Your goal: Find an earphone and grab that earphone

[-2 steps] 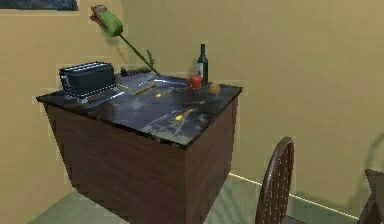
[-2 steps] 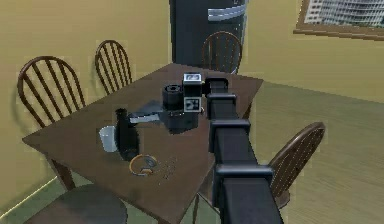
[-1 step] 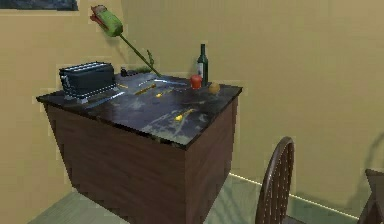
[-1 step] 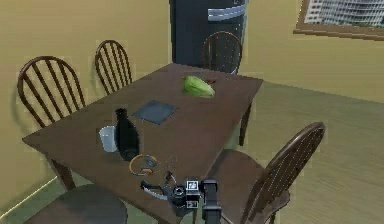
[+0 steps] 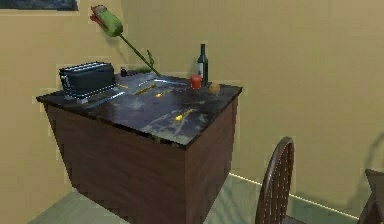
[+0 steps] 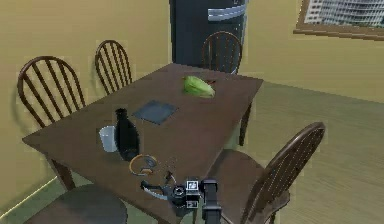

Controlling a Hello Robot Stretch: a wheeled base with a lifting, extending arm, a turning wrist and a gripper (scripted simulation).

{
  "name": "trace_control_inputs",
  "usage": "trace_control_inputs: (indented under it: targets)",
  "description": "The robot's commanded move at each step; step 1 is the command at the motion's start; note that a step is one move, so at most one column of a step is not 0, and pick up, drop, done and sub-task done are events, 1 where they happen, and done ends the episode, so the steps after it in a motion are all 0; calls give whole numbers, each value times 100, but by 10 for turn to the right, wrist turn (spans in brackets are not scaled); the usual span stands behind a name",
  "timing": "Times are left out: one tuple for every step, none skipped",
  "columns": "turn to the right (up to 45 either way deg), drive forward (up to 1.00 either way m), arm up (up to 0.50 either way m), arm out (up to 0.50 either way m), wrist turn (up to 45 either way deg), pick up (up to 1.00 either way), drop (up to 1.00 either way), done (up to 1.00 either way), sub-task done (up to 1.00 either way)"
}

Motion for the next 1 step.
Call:
trace_control_inputs:
  targets:
    - [0, 0, 10, 0, 0, 0, 0, 0, 0]
